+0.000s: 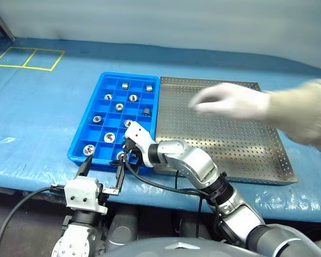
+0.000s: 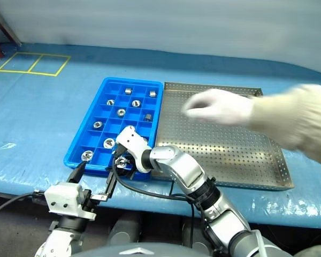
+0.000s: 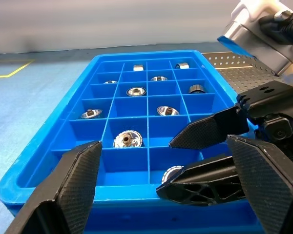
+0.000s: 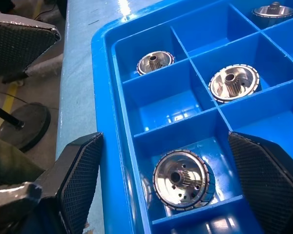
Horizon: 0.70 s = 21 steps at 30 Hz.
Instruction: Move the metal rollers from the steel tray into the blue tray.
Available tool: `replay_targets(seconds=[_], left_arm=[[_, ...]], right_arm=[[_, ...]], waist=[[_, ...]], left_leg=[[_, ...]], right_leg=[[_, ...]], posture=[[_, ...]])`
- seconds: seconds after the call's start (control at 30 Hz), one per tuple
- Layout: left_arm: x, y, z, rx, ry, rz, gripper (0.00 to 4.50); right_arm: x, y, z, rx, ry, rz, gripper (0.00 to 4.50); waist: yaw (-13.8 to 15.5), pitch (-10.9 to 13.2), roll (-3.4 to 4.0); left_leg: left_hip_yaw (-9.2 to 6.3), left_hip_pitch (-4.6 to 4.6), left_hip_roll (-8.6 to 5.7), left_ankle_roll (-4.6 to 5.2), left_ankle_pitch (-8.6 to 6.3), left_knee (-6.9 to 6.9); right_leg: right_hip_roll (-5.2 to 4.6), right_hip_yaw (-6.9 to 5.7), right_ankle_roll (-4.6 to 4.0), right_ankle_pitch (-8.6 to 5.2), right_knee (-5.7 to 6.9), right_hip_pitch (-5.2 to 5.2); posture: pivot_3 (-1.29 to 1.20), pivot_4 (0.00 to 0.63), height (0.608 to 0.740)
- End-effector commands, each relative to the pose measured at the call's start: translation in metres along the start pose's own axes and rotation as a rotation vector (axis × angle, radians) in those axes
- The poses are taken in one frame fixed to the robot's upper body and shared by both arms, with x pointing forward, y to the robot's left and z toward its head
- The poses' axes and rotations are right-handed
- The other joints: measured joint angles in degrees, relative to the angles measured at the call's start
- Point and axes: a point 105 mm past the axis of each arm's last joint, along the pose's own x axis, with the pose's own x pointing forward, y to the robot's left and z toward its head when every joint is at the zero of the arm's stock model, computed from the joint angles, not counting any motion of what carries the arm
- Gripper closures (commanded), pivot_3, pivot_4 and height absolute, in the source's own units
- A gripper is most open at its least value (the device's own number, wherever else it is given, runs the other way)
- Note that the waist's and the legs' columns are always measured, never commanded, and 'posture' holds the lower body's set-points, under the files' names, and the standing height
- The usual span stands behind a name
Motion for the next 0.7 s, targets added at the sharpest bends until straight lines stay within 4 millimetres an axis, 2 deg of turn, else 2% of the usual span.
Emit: replay_targets(seconds=[0.03, 0.7], left_arm=[[0.0002, -0.0002, 0.0121, 0.007, -0.043, -0.01, 0.0], [0.0022, 0.0004, 0.0116, 0.012, -0.048, -0.019, 0.0]], right_arm=[[-0.0018, 0.0045, 0.0051, -0.003, -0.022, 0.012, 0.21], [-0.0013, 0.0044, 0.0064, -0.009, -0.022, 0.011, 0.21]], waist=[[-0.01, 0.0, 0.0], [-0.03, 0.0, 0.0]], left_leg=[[0.0, 0.0, 0.0, 0.0, 0.0, 0.0], [0.0, 0.01, 0.0, 0.0, 0.0, 0.01]], right_leg=[[0.0, 0.0, 0.0, 0.0, 0.0, 0.0], [0.0, 0.0, 0.0, 0.0, 0.0, 0.0]], posture=[[0.41, 0.15, 0.74], [0.41, 0.15, 0.74]])
